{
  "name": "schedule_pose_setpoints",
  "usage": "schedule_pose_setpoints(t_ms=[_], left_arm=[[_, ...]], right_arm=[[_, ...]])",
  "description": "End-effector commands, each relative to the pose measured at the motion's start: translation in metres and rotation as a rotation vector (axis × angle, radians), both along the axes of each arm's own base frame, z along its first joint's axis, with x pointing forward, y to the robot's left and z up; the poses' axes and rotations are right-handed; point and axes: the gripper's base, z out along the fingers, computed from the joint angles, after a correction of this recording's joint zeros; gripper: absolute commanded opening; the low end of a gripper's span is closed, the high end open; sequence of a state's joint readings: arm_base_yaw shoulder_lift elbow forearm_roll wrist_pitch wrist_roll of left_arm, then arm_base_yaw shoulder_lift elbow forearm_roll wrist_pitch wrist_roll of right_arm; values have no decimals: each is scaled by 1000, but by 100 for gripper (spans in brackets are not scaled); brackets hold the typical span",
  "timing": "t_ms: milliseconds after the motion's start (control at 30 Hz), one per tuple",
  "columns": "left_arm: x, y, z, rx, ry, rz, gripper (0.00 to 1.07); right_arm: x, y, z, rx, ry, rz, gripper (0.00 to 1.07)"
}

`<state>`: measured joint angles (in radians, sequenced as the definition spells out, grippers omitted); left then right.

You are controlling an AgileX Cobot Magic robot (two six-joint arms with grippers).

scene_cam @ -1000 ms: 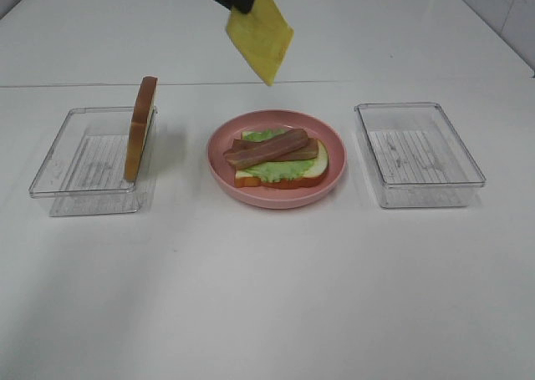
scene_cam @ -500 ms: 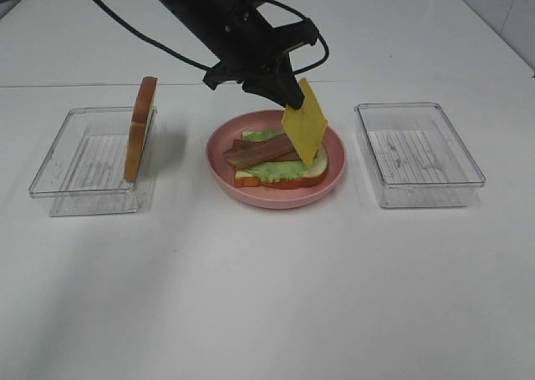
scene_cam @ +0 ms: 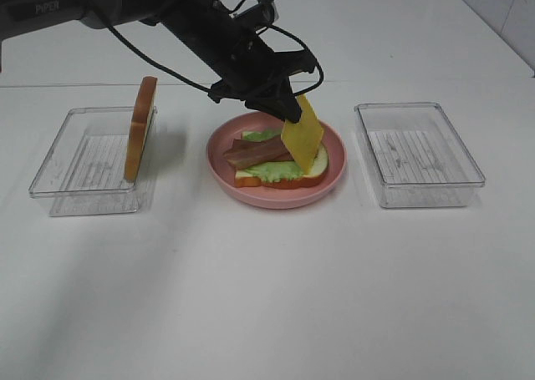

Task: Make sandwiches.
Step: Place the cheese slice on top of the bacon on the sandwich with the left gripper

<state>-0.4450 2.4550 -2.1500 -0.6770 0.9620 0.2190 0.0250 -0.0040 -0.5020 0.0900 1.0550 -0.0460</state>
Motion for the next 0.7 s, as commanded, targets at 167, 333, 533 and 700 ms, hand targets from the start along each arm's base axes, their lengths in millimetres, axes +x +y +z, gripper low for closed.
schedule_pose_setpoints(t_ms=[167, 333, 533, 700], left_arm=[[3, 3, -4, 95, -71, -20, 0], [4, 4, -4, 107, -87, -18, 0], [5, 4, -4, 105, -90, -1, 6], [7, 7, -3, 131, -104, 7, 55]], right_arm=[[-3, 0, 0, -5, -26, 5, 98], [-3, 0, 0, -5, -26, 5, 98], [-3, 0, 0, -5, -26, 5, 98], [-3, 0, 0, -5, -26, 5, 98]])
